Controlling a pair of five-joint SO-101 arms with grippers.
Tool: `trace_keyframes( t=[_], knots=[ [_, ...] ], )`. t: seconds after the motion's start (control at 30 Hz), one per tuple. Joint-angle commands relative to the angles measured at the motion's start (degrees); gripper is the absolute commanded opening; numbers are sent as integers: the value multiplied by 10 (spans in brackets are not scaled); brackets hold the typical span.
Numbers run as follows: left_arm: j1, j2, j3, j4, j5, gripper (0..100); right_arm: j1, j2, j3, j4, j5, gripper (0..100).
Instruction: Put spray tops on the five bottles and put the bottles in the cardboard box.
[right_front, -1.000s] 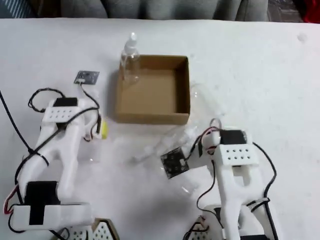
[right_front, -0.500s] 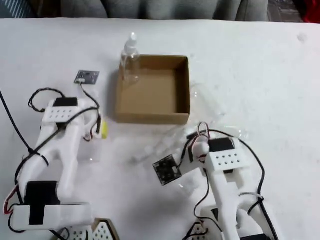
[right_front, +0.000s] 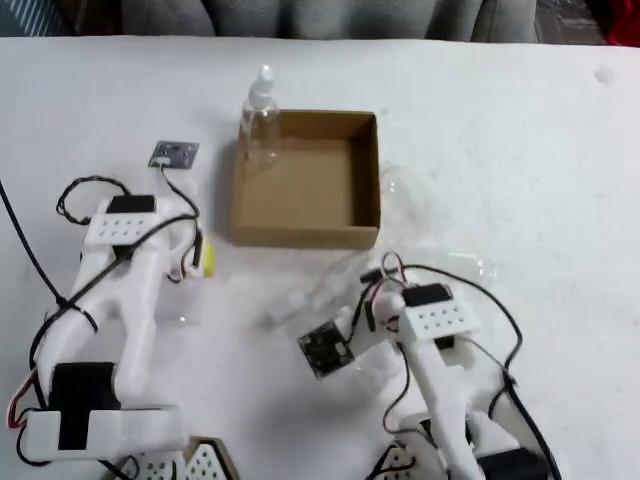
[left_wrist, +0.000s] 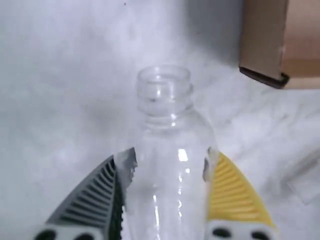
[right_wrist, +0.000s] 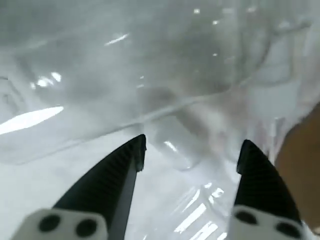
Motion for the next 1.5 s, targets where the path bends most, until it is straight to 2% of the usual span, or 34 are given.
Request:
trace_keyframes(
  t=[0.0,0.07,0.2,0.37,0.63,0.8,0.87,1.13,1.37,1.47],
  knots=[
    [-12,-38,-8,-10,-5,21,2,91,-83,-9,-47,239],
    [-12,-38,-9,-10,-5,21,3,124,-112,0,-50,185],
    [-11,-38,-9,-10,-5,21,3,158,-147,2,-75,13],
    [-11,-38,-7,-10,-5,21,3,160,-166,2,-116,47],
    [-11,-38,-6,-10,-5,21,6,160,-166,13,-117,63],
    [-11,-38,-5,-10,-5,21,14,165,-166,37,-115,193],
    [-11,-38,-4,-14,-5,21,14,166,-166,37,-115,208],
    [-11,-37,-4,-17,-5,20,9,172,-164,34,-114,207],
    [-8,-37,-4,-15,-5,20,-2,249,-201,33,-117,29],
    [-7,-37,-4,-14,-5,20,2,267,-238,56,-134,18]
  ],
)
